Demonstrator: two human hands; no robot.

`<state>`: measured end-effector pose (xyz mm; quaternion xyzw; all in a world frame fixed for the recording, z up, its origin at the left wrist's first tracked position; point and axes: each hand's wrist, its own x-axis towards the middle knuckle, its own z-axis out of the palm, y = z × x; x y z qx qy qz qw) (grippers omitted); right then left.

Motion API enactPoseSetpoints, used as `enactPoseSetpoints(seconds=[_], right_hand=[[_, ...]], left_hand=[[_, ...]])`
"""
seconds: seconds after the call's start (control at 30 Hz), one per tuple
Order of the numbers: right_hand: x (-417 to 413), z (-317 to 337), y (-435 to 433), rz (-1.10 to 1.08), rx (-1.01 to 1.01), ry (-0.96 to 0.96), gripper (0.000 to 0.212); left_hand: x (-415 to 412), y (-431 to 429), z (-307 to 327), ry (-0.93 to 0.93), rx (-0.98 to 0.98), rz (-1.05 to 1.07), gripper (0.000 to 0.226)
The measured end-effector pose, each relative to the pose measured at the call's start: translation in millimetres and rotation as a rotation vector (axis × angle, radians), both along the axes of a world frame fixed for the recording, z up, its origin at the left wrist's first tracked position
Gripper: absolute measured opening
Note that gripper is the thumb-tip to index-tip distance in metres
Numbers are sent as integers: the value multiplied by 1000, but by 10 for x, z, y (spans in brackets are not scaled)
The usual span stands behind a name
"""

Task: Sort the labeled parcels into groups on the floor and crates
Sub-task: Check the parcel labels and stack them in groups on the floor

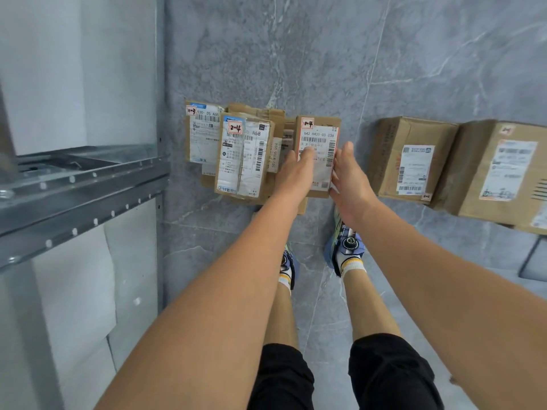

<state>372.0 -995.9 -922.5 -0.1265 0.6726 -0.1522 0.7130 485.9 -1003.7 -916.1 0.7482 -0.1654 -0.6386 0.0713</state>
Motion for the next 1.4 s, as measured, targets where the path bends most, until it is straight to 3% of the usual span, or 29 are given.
enactPoseSetpoints(seconds=[0.07,0.2,0.33,0.47,0.7,0.87,0.93,1.03,1.13,1.4], right_hand=[[-33,214,-1,8,-29,23,62],[-86,875,-63,7,-97,53,63],[-51,1728,-235,40,-232,71,62],[76,2636,-439,79,-344,66,58],[458,4129,-624,209,-539,-3,56],[779,5010,-555,371,-651,-99,58],[897,5286,-501,461,-693,-139,55],[1003,5672,-367,588,-715,-202,53],[1071,6023,-179,731,-756,-291,52],[1214,6631,685,1072,-817,-466,53]], left_hand=[[-1,46,155,31,-52,14,85],[20,-16,865,113,-175,31,57],[95,-111,1695,160,-318,58,65],[284,-273,2665,229,-464,117,23],[718,-278,4221,219,-728,271,20],[952,85,5043,92,-853,350,16],[1012,258,5275,51,-864,424,24],[1015,602,5629,-2,-916,514,54],[936,989,5990,-87,-934,616,51],[607,2210,6628,-236,-975,867,83]])
